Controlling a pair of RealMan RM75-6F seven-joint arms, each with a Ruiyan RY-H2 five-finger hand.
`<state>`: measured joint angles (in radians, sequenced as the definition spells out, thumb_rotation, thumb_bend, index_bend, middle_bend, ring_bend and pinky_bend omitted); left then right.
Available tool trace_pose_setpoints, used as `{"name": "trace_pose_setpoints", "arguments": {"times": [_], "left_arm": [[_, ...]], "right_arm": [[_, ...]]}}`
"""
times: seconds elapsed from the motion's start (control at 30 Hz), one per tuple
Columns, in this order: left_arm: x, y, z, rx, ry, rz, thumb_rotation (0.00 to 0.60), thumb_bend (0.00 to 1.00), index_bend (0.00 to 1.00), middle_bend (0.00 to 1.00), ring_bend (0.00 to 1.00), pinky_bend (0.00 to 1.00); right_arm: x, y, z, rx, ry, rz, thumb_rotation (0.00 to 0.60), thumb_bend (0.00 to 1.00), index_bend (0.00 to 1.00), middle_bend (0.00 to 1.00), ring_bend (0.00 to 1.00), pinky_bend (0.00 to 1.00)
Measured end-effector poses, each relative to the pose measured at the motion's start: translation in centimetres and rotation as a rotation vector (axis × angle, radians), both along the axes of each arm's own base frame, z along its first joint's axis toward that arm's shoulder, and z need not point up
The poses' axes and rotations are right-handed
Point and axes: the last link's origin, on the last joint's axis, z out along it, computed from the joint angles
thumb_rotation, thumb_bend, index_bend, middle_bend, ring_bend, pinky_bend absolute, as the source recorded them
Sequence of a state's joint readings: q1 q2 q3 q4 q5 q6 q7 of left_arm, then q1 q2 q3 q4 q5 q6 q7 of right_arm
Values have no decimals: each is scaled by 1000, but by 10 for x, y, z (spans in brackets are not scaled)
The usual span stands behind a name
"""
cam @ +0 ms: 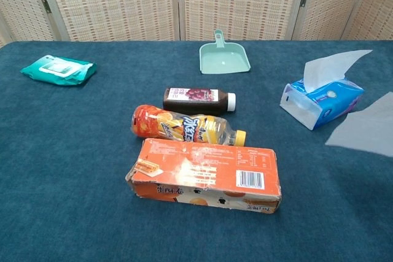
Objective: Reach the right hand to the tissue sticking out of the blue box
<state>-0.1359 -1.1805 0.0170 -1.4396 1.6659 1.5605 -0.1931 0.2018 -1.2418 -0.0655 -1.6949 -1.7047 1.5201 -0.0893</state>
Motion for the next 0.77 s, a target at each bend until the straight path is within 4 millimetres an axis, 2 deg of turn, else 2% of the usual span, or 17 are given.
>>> {"name": "trace_pose_setpoints", "arguments": {"times": [0.07,0.17,0.27,0.4,0.77], "left_arm": [[0,0,0,0,1,0,600,262,0,0,0,125],[0,0,0,1,3,2,600,262,0,0,0,125],[-1,1,-1,6,7,4,600,262,0,0,0,124],[-2,1,0,9,7,10,600,262,0,0,0,125],[0,0,0,12,11,0,600,264,0,0,0,125]], "right_arm": [[-1,0,-1,2,1,-6,600,270,476,353,66,81],[-5,0,-2,5,18,-19,600,212,183,170,0,0],[-10,-1,-3,-5,51,-50,600,184,39,64,0,0],[-17,-4,-3,-38,81,-93,600,175,0,2,0,0],[-21,-2,9,-74,64,-100,600,176,0,0,0,0]]}}
